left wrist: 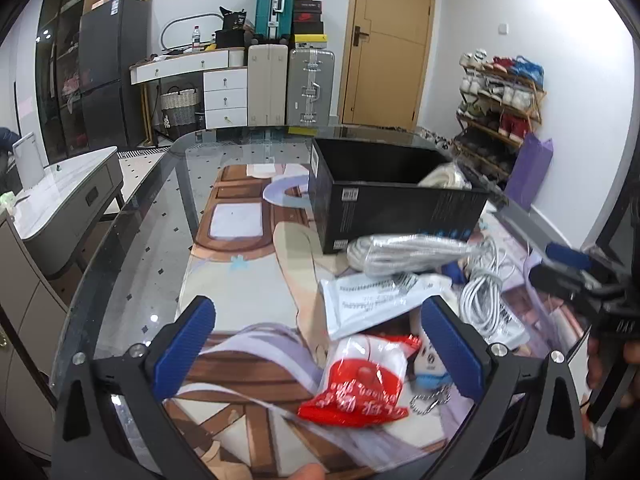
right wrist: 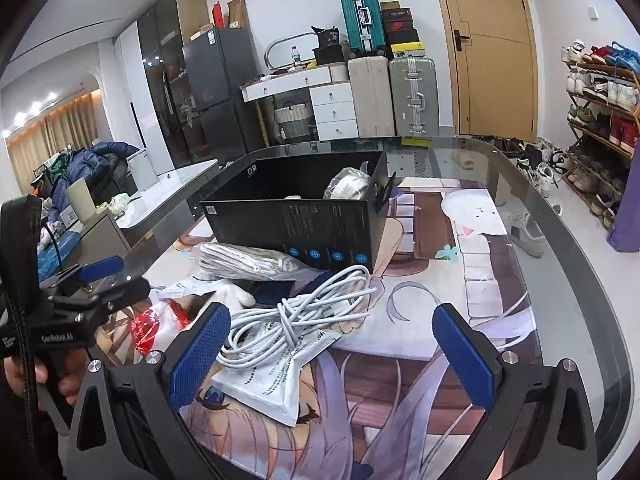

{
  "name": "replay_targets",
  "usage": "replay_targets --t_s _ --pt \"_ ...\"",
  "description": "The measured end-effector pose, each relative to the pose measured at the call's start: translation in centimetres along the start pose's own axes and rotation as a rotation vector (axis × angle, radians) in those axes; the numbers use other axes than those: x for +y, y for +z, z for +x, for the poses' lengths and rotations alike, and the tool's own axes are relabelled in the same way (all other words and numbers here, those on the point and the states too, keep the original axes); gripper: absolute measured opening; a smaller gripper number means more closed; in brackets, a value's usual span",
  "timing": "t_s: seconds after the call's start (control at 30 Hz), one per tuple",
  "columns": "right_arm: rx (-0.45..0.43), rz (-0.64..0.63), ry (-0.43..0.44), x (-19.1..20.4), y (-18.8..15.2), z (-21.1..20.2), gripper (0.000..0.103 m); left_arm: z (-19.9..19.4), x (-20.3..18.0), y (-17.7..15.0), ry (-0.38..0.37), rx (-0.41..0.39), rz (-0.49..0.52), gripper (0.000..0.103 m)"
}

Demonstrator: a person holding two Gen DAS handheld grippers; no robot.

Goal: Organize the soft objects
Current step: 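Withdraw both tools from the box toward the remaining items, then grasp the red balloon glue packet with the left tool while the right tool grasps the coiled cable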

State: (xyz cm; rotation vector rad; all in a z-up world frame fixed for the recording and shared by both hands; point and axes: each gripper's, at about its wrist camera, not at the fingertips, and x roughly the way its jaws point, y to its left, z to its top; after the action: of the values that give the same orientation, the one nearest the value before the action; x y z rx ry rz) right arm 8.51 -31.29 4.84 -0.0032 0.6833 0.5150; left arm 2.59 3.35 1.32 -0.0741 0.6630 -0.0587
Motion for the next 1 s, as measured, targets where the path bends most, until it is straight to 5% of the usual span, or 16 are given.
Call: replay_targets --t_s 0.83,1.0 --pt "0.058 -0.039 -0.058 -0.4 -0.1 2.1 0.103 2.0 -1.2 -2.3 -0.012 0.17 0.103 0.103" --pt "0.095 -0.048 -0.061 -0.7 0.2 3.3 0.103 2.3 -1.0 -2.2 -0.036 0.19 0.09 0.096"
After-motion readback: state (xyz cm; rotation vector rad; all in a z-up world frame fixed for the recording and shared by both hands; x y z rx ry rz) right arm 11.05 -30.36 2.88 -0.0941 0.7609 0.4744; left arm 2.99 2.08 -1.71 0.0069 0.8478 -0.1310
